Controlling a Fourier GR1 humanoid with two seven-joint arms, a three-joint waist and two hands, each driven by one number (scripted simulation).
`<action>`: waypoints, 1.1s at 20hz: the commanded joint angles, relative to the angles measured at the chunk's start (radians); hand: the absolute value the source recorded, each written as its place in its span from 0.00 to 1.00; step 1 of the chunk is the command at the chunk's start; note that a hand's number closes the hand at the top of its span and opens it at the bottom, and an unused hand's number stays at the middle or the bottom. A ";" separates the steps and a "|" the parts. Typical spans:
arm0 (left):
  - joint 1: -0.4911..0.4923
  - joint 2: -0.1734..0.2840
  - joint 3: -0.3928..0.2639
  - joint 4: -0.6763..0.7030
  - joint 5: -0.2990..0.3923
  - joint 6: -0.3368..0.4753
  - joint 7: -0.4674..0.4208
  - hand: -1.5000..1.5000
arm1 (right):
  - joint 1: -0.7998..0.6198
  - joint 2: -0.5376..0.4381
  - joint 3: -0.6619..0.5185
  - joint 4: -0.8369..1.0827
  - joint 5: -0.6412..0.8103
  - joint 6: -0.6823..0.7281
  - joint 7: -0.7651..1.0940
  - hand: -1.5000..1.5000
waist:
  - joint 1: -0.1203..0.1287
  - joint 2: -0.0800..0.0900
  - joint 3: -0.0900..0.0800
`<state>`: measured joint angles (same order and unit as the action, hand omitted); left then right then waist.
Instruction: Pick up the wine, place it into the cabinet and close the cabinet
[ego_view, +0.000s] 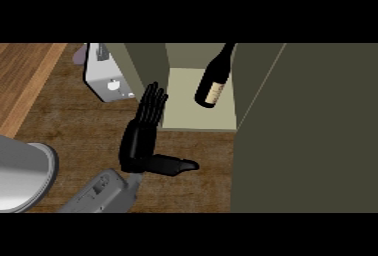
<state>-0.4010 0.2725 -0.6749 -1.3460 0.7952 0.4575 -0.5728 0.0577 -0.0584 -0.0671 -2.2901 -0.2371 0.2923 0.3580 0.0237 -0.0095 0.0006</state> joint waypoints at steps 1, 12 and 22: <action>0.146 0.084 -0.033 -0.284 -0.056 0.076 0.052 0.00 | -0.017 0.000 0.001 -0.022 -0.015 -0.010 0.017 0.00 | -0.009 0.004 0.000; 0.407 0.226 -0.031 -0.632 -0.144 0.154 0.116 0.00 | 0.005 -0.124 0.085 -0.070 0.009 0.148 0.067 1.00 | -0.008 0.004 -0.001; 0.665 0.371 0.165 -0.778 -0.091 0.073 0.029 0.00 | 0.059 -0.122 0.296 -0.125 -0.121 0.178 0.231 1.00 | 0.003 0.007 -0.003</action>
<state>0.1679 0.5929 -0.5814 -2.0736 0.6757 0.5751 -0.5053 0.1404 -0.1882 0.1450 -2.3817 -0.2757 0.4948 0.4833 0.0154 -0.0038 -0.0005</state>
